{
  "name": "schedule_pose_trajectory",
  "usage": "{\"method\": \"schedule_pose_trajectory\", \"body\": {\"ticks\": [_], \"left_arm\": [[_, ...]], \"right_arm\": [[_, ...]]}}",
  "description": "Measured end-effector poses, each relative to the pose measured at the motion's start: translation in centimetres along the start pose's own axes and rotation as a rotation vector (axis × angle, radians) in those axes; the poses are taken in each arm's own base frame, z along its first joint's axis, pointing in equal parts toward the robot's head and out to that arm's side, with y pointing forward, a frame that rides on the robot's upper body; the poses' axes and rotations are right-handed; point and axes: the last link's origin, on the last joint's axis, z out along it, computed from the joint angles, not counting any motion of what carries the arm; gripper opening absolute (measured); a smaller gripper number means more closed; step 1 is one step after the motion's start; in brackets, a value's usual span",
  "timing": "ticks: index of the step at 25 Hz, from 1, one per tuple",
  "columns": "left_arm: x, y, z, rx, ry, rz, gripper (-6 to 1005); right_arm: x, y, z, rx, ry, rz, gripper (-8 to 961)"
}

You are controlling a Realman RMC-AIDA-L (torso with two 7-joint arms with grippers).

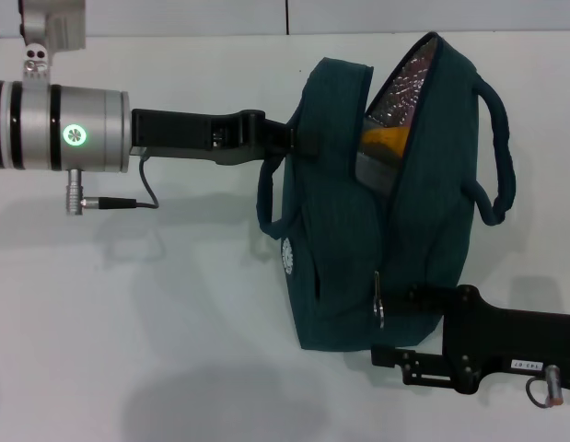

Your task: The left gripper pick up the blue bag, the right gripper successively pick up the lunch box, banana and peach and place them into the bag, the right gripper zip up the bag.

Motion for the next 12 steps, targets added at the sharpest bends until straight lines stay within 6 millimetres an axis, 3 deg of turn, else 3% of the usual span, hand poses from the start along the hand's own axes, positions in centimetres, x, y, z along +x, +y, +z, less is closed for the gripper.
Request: {"method": "schedule_pose_trajectory", "body": {"ticks": [12], "left_arm": [[0.01, 0.01, -0.01, -0.001, 0.002, 0.005, 96]], "right_arm": [[-0.54, -0.44, 0.48, -0.008, 0.004, -0.018, 652]]}}
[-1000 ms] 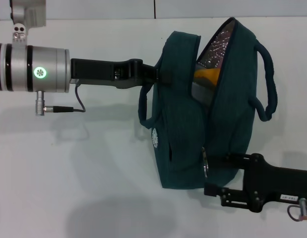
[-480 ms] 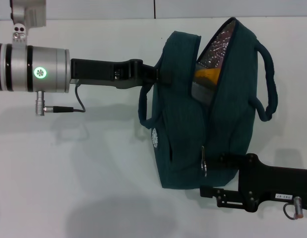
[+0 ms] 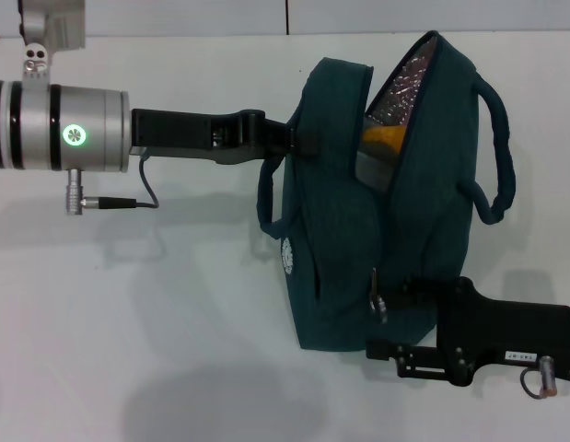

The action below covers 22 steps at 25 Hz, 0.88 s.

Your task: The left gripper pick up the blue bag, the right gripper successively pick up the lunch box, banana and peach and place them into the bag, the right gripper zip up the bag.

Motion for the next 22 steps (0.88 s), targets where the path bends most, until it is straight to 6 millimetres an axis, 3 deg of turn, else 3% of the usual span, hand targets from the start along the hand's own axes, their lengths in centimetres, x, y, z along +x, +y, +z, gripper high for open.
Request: {"method": "schedule_pose_trajectory", "body": {"ticks": [22], "left_arm": [[0.01, 0.01, 0.0, -0.001, 0.001, -0.001, 99]], "right_arm": [[0.04, -0.26, -0.08, 0.046, -0.033, 0.034, 591]]}}
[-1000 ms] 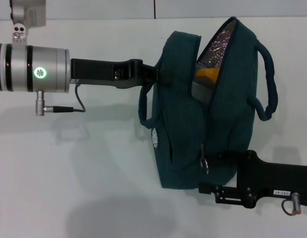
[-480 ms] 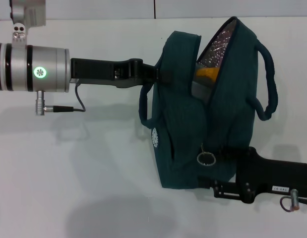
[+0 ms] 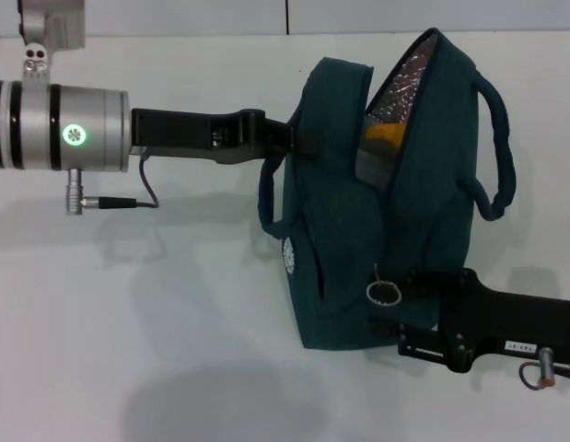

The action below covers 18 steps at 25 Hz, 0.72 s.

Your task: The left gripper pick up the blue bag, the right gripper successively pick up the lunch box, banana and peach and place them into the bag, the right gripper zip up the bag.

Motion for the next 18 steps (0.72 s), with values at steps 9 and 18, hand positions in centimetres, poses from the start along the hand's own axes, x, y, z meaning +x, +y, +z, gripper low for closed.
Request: {"method": "schedule_pose_trajectory", "body": {"ticks": [9, 18], "left_arm": [[0.03, -0.02, -0.09, 0.001, 0.003, 0.0, 99], [0.09, -0.08, -0.19, 0.003, 0.007, 0.001, 100]], "right_arm": [[0.12, -0.04, -0.1, 0.011, -0.001, 0.006, 324], [0.37, 0.03, -0.43, 0.026, -0.004, 0.012, 34]]}}
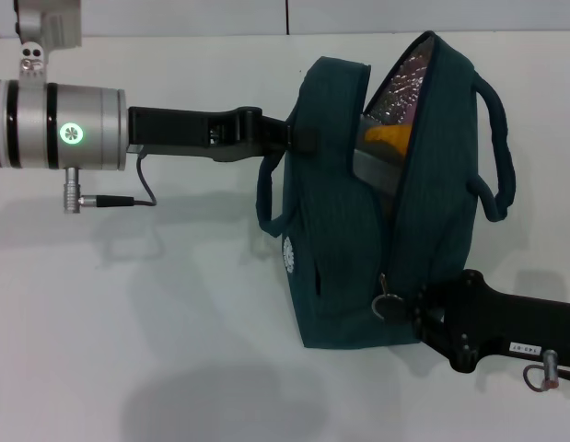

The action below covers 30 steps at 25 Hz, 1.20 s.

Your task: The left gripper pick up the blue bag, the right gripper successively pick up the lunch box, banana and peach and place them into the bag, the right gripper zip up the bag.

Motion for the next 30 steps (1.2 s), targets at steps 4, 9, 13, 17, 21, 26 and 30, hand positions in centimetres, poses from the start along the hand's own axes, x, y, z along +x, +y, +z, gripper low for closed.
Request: {"method": "schedule_pose_trajectory", "body": {"ticks": [4, 9, 13, 17, 21, 26, 30], "left_arm": [[0.0, -0.1, 0.0, 0.006, 0.005, 0.0, 101], [0.0, -0.2, -0.1, 0.009, 0.008, -0.003, 101], [0.1, -0.4, -0.1, 0.018, 0.017, -0.003, 102], [0.1, -0.5, -0.2, 0.029, 0.024, -0.004, 102], [0.2, -0.6, -0.2, 0.032, 0.024, -0.003, 102], [0.1, -0.7, -0.4, 0.037, 0.029, -0.007, 103], [0.0, -0.7, -0.4, 0.039, 0.025, 0.004, 103]], "right_arm": [[0.1, 0.0, -0.1, 0.005, -0.004, 0.002, 7], [0.0, 0.5, -1.1, 0.013, -0.053, 0.013, 8], [-0.3, 1.1, -2.3, 0.018, -0.106, 0.007, 8], [-0.7, 1.4, -2.9, 0.016, -0.142, 0.0, 9], [-1.0, 1.4, -3.0, 0.015, -0.167, -0.005, 9], [-1.6, 1.6, -3.1, 0.007, -0.206, -0.011, 10], [-2.0, 1.4, -3.1, 0.013, -0.229, -0.017, 10]]}}
